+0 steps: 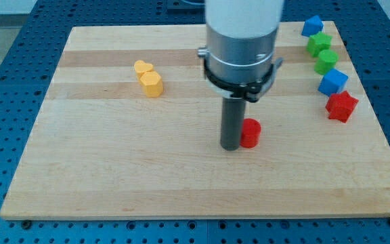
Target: Push the red circle towards the bottom right
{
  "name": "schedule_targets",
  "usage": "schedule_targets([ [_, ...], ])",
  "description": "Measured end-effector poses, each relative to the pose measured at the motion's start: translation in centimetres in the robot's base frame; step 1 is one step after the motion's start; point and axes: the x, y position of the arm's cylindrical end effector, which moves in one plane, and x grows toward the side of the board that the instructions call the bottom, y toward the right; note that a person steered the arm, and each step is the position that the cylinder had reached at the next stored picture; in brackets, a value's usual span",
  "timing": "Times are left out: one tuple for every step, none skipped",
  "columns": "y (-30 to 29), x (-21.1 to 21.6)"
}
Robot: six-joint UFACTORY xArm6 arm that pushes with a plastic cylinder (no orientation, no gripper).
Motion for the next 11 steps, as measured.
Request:
schedule_targets([
  [0.1,-1.5],
  [0.1,-2.2],
  [0.1,-3.9],
  [0.5,-4.7],
  [1.4,-3.5],
  [2.8,-2.3],
  [3.0,-1.8],
  [3.0,0.2],
  [3.5,0.6],
  [4.4,0.6],
  [6.0,0.2],
])
